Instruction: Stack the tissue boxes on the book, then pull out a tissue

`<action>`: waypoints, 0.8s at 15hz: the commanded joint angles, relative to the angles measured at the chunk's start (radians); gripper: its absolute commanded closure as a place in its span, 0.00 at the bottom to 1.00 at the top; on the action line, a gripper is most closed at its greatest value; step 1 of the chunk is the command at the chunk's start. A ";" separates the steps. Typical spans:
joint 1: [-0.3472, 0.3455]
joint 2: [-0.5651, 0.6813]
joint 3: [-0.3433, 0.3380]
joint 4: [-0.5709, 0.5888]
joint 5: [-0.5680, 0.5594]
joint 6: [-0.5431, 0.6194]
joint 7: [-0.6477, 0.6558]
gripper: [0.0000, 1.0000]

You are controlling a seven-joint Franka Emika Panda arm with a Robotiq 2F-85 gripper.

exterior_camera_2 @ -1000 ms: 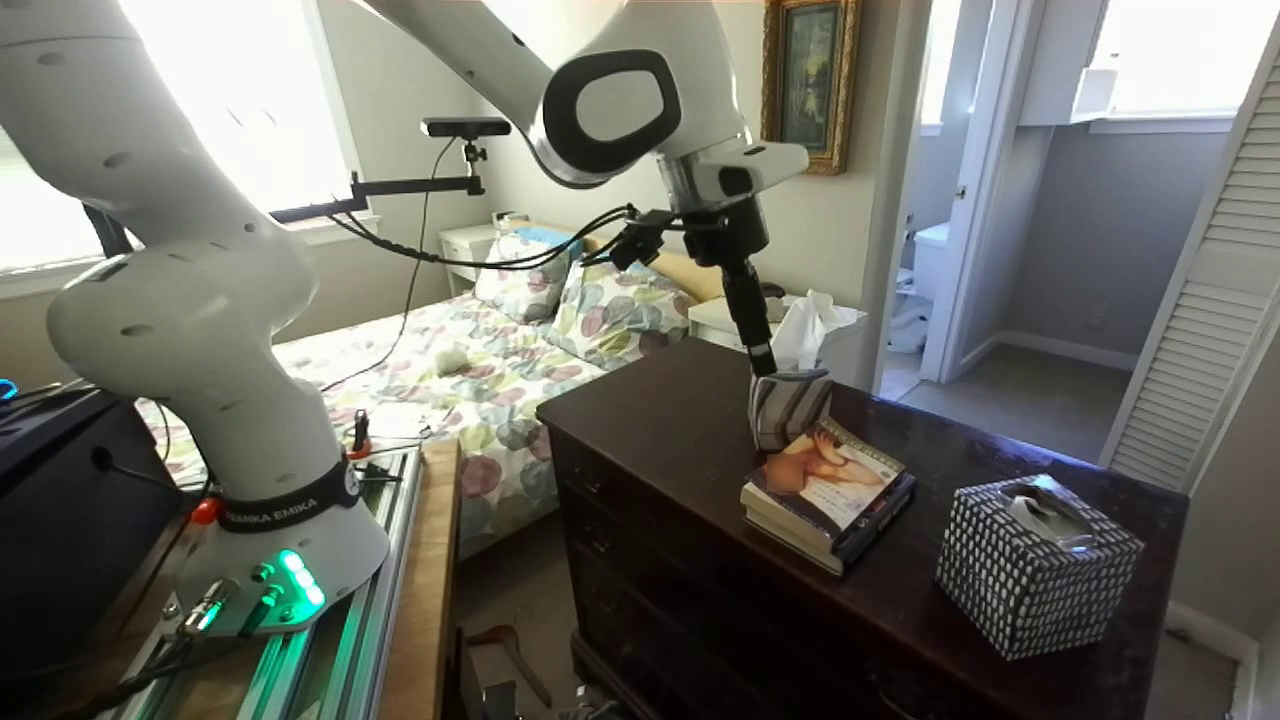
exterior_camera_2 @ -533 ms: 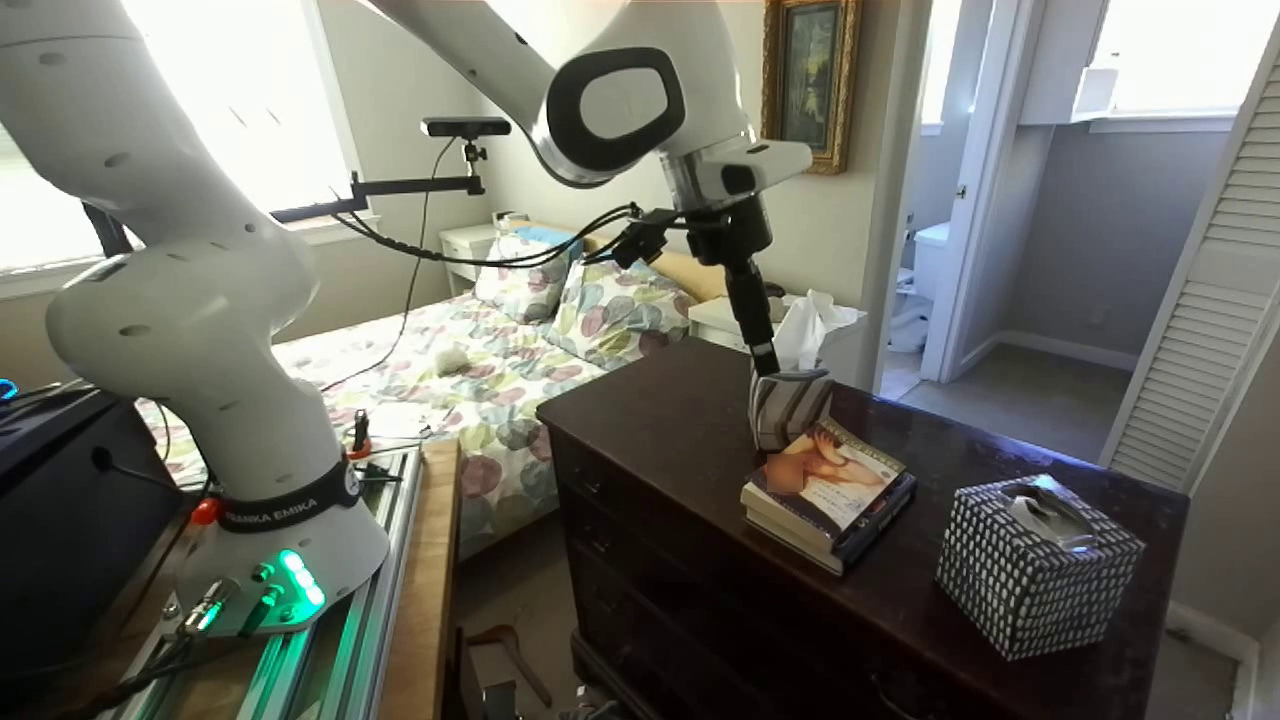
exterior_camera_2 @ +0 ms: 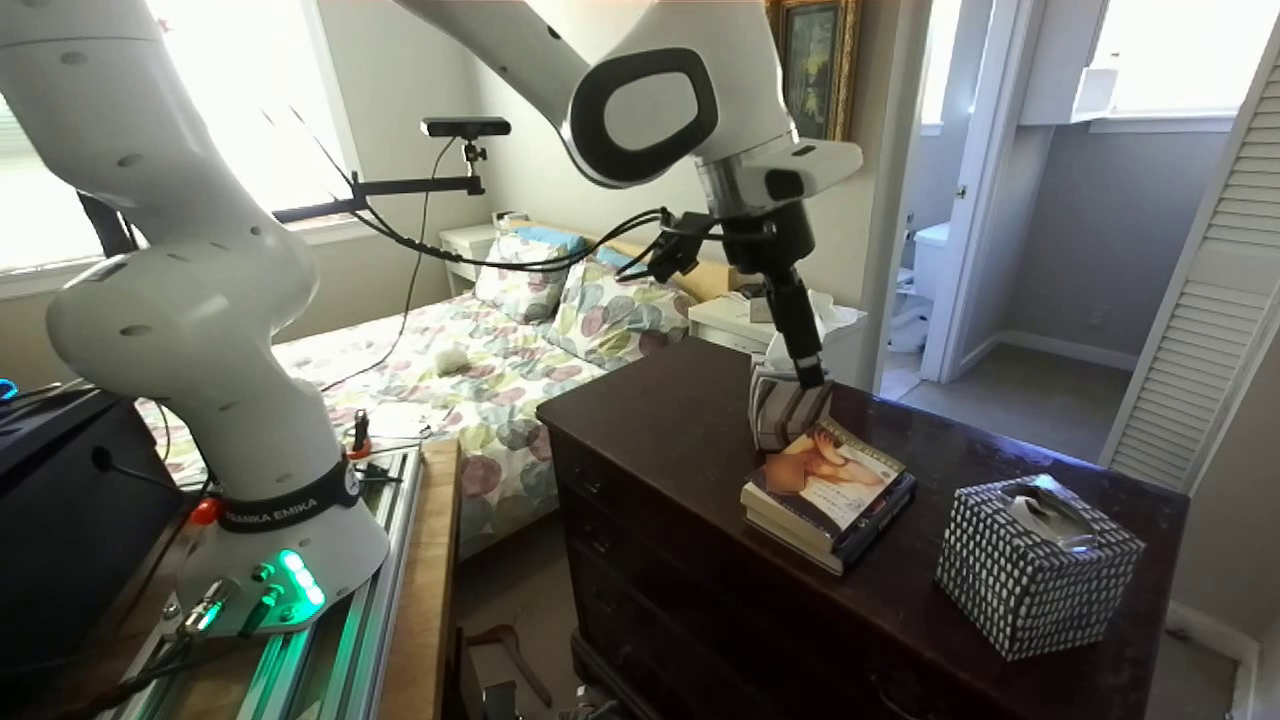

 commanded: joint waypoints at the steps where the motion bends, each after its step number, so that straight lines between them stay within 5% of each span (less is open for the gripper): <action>1: 0.017 0.102 -0.040 0.089 0.092 0.025 -0.146 0.00; 7: 0.006 0.240 -0.049 0.208 0.199 0.034 -0.397 0.00; 12: -0.017 0.369 -0.046 0.324 0.184 0.085 -0.485 0.00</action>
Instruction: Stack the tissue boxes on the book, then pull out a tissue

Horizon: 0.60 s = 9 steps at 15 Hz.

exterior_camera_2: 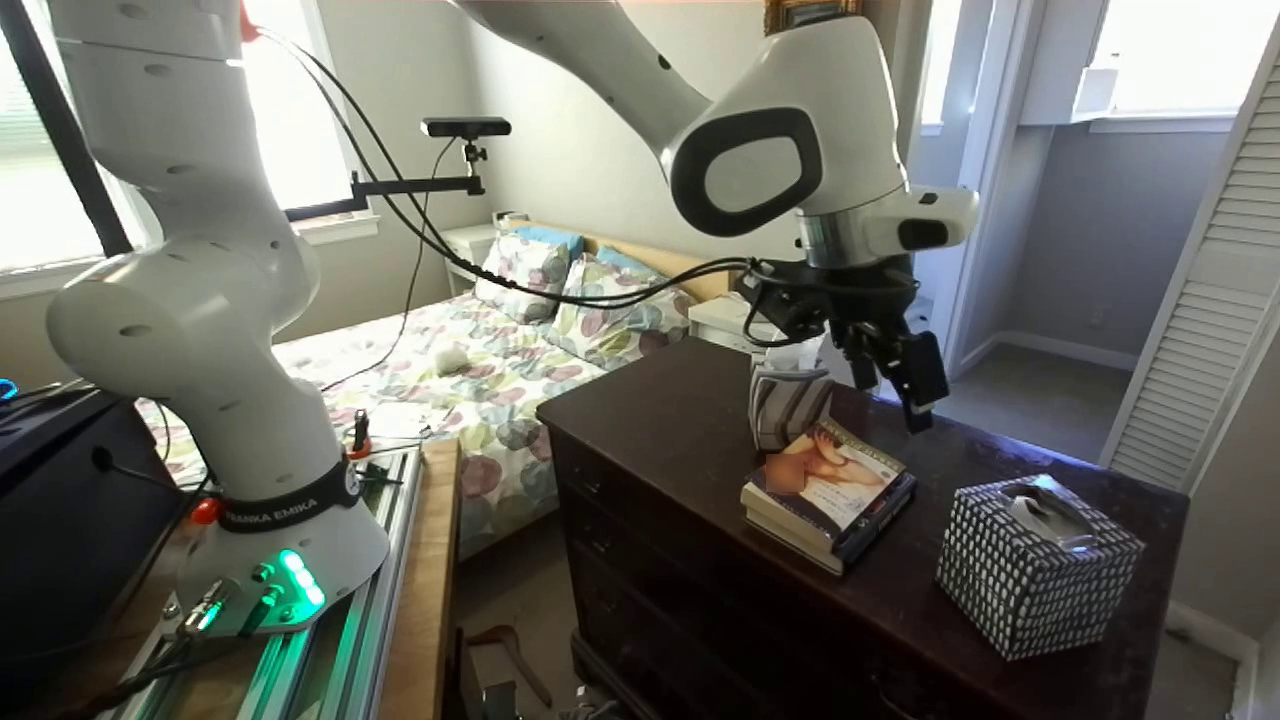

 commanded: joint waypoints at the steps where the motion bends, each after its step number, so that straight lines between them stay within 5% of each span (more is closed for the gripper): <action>1: -0.015 0.119 -0.002 0.110 0.010 0.051 -0.062 0.00; 9: -0.060 0.318 0.037 0.295 0.024 0.083 -0.091 0.00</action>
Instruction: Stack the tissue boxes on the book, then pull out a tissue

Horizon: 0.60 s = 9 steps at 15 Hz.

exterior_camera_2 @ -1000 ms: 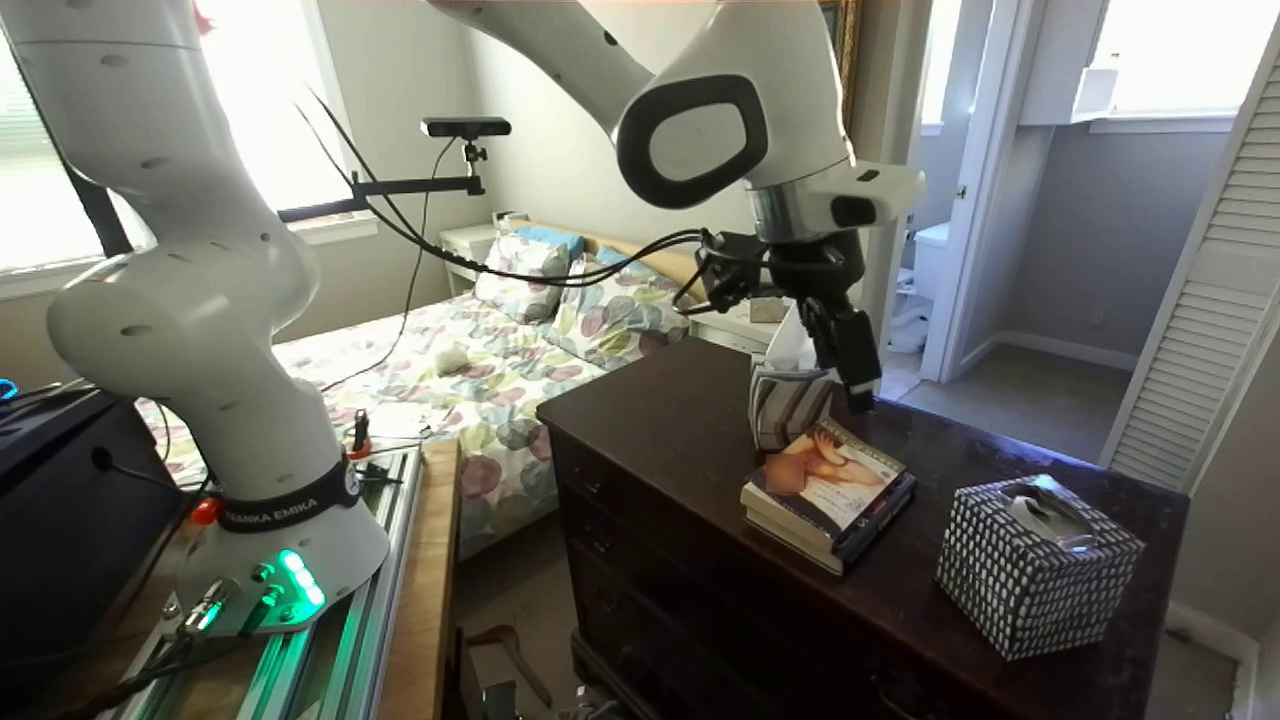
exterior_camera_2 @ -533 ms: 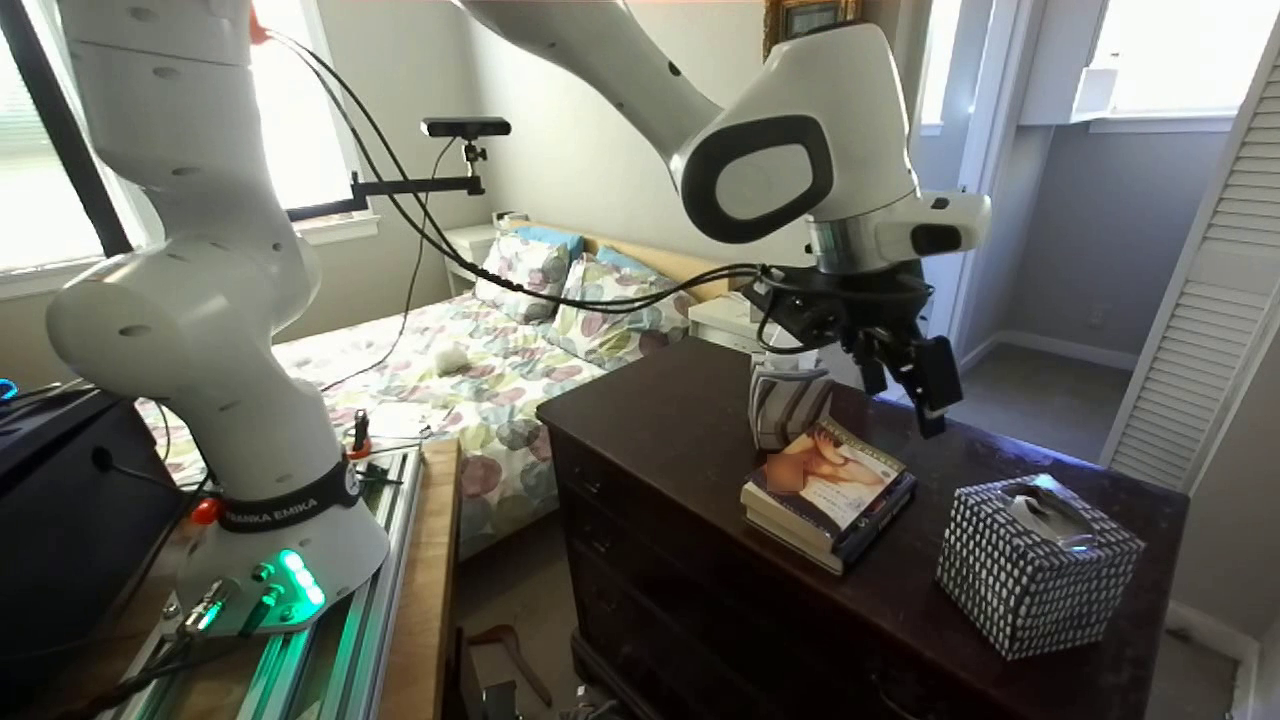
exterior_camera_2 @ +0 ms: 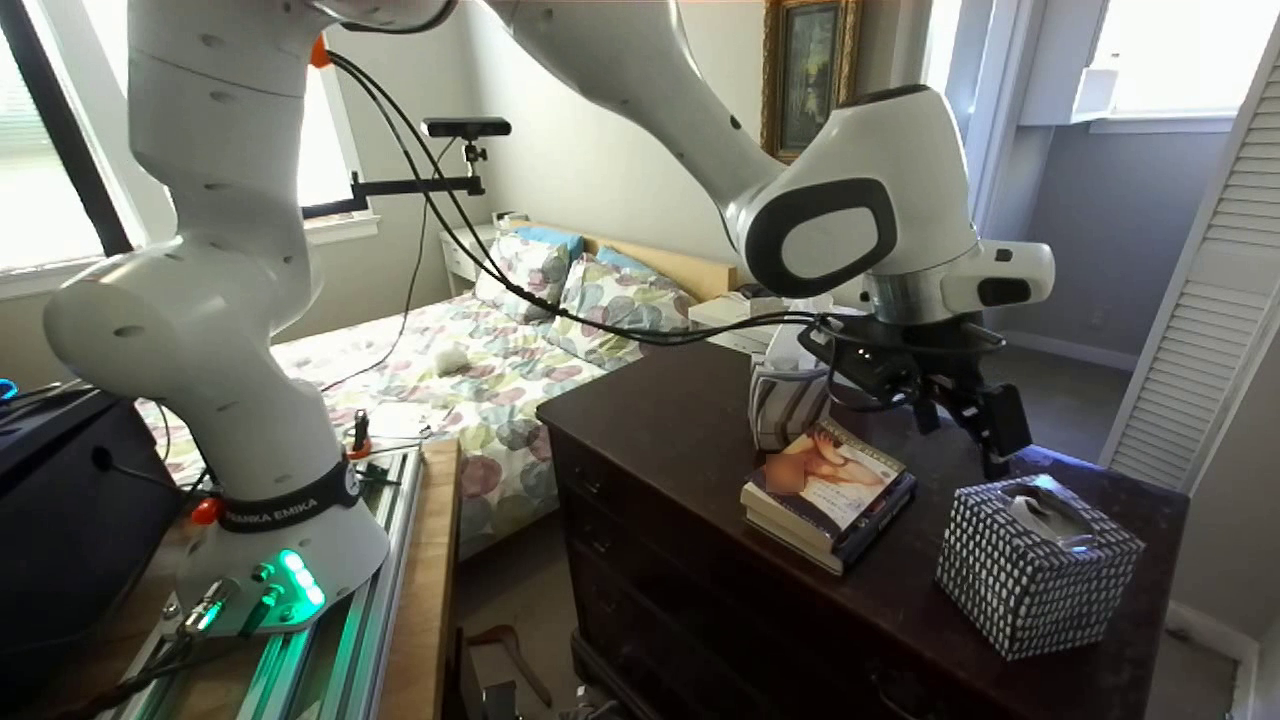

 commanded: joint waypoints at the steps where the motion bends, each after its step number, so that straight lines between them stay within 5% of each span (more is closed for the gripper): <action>1: -0.032 0.105 0.036 0.117 0.024 0.006 -0.035 0.00; 9: -0.071 0.258 0.098 0.278 0.034 0.036 -0.032 0.00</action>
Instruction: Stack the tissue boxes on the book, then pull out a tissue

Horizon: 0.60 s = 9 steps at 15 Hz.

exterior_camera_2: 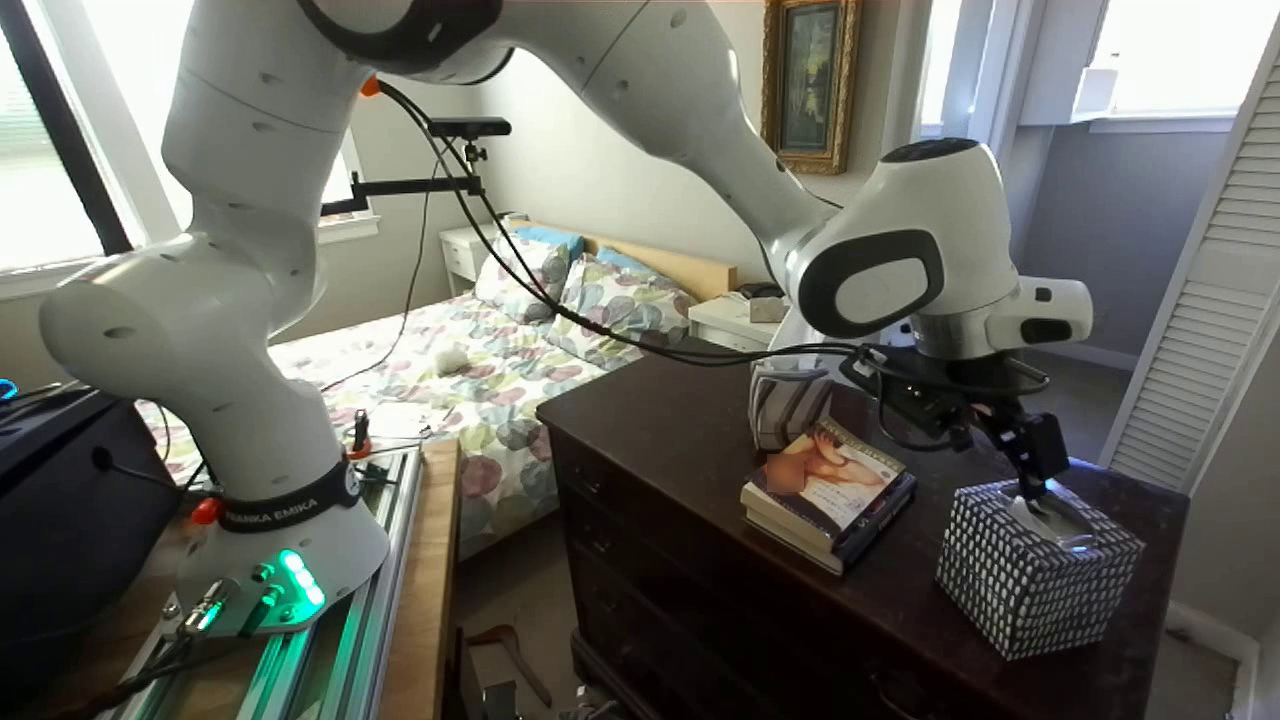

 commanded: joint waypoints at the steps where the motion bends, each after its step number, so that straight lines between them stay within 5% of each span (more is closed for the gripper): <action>1: -0.025 0.088 0.034 0.100 0.030 0.020 -0.023 0.00; 4: -0.018 0.125 0.035 0.140 0.024 -0.003 -0.006 0.03; 6: -0.017 0.140 0.038 0.148 0.023 -0.007 -0.005 0.27; 9: -0.028 0.144 0.059 0.150 0.033 -0.025 -0.014 0.47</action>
